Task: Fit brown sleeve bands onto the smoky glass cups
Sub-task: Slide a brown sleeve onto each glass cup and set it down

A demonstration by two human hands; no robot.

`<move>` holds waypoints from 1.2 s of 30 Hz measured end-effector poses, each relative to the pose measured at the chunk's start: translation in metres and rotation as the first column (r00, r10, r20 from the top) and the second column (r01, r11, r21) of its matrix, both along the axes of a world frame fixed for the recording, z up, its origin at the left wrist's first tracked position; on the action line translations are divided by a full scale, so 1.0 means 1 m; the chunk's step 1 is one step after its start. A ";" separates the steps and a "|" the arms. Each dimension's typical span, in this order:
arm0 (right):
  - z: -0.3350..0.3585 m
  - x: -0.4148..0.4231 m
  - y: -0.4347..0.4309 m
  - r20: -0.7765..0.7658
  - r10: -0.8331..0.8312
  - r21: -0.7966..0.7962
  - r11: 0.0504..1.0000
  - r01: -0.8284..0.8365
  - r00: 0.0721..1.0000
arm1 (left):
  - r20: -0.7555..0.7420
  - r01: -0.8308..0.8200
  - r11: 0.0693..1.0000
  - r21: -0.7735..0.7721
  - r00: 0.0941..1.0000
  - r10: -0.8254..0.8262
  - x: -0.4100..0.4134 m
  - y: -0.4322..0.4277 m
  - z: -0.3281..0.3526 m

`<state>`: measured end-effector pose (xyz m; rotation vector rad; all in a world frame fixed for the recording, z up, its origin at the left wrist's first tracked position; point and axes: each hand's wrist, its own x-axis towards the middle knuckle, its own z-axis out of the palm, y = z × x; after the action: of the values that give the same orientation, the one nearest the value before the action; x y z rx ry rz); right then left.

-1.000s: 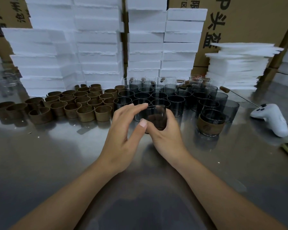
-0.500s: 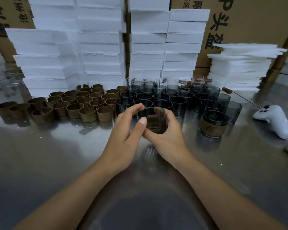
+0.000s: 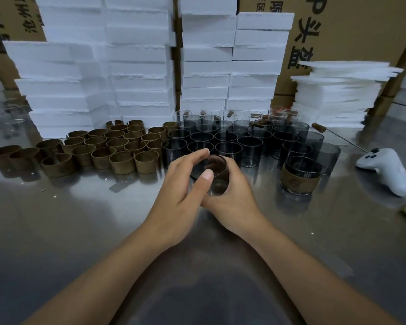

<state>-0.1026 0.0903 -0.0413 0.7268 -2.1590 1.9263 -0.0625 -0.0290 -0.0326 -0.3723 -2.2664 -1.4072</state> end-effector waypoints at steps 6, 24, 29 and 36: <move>0.002 0.002 -0.002 -0.012 0.003 0.047 0.999 -0.003 1.000 | -0.014 0.058 0.996 -0.073 0.998 -0.059 0.004 0.003 0.002; -0.002 -0.007 0.004 0.046 -0.110 -0.024 0.994 0.111 0.993 | -0.114 0.045 0.993 -0.110 0.992 -0.057 0.009 0.006 0.006; -0.001 -0.006 0.004 0.078 -0.152 -0.040 0.987 0.155 0.985 | -0.108 0.004 0.992 -0.128 0.994 -0.018 0.006 0.002 0.002; -0.001 -0.007 0.005 0.113 -0.184 -0.066 0.979 0.192 0.976 | -0.108 -0.050 0.982 -0.180 0.994 0.031 0.004 -0.003 -0.004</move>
<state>-0.1096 0.0951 -0.0422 0.3985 -2.1131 1.9758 -0.0588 -0.0324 -0.0361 -0.4448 -2.3092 -1.1358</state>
